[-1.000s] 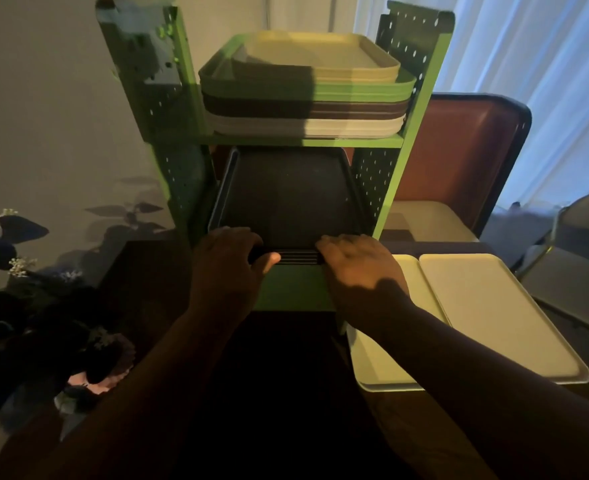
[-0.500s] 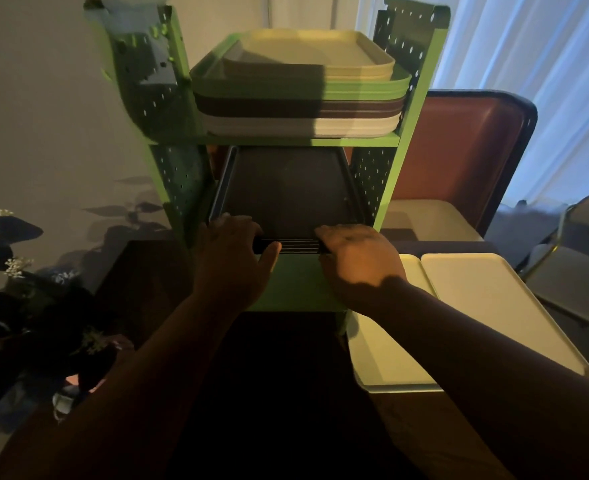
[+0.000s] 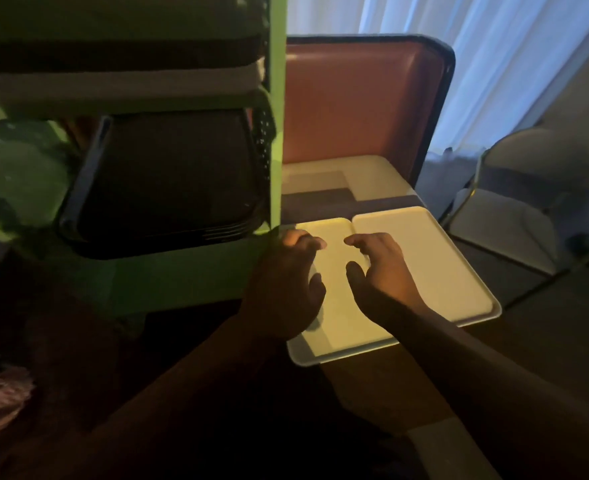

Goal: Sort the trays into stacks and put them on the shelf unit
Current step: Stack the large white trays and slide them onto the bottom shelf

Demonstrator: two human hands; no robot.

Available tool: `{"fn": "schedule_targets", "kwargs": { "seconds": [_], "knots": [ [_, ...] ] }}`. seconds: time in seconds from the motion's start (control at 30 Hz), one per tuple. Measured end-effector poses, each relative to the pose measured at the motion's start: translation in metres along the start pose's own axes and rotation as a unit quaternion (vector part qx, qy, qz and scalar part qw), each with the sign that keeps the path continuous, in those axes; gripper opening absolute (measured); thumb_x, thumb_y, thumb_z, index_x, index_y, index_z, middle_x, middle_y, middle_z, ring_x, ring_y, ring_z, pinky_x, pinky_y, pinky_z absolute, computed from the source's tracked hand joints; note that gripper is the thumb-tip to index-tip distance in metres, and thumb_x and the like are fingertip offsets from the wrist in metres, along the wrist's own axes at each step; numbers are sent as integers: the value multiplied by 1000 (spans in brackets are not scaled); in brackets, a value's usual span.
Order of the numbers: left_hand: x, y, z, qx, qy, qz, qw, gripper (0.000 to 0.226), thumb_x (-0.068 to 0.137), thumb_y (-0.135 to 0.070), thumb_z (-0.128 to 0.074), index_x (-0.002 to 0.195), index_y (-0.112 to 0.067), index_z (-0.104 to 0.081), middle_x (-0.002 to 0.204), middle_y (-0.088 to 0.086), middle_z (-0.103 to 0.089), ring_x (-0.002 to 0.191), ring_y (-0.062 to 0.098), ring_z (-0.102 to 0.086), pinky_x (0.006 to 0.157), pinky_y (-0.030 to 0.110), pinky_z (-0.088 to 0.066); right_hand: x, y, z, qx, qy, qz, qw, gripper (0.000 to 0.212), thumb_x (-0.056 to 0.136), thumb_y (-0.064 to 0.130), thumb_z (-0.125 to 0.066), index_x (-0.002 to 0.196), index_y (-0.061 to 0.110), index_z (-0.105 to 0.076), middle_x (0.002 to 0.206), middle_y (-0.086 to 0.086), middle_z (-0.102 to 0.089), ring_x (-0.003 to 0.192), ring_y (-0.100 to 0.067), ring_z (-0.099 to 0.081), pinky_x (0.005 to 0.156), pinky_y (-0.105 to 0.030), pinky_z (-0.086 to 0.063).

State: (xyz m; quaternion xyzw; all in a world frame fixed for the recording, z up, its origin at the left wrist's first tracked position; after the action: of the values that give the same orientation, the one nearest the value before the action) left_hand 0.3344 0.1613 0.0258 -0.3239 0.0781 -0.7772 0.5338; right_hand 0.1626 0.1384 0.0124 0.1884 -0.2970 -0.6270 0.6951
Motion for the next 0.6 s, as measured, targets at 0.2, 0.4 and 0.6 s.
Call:
{"fn": "schedule_targets", "kwargs": {
  "seconds": [0.2,0.4,0.6],
  "knots": [
    [20,-34,-95,-49,185,35,981,57,88,-20,-63,140,-17,-43,145,5,-43,128,22,-43,102,32,-40,15,-91,16,5,9,-102,995,38,94,19,-61,130,27,-57,134,2,-51,119,-16,-52,95,-34,-51],
    [51,-70,-202,-77,294,93,948,66,90,-19,-61,150,-18,-32,153,4,-37,136,23,-41,109,37,-40,40,-194,38,-36,18,-153,987,42,91,17,-65,132,22,-56,138,-6,-51,124,-24,-52,97,-36,-51],
    [88,-100,-301,-95,351,169,916,73,90,-18,-62,154,-22,-25,158,1,-33,139,25,-39,112,39,-37,70,-300,64,-133,121,-298,938,61,92,31,-62,148,25,-38,156,-3,-32,142,-29,-30,110,-49,-39]
  ]
}}
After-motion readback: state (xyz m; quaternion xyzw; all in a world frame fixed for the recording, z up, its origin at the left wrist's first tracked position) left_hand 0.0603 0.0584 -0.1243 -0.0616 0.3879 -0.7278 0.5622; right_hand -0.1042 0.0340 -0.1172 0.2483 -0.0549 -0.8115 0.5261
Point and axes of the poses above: each hand's wrist, its own x-axis towards the middle knuckle, its own z-axis out of the back of the hand, y = z × x, the point moved 1 cm from there along x, towards the middle knuckle
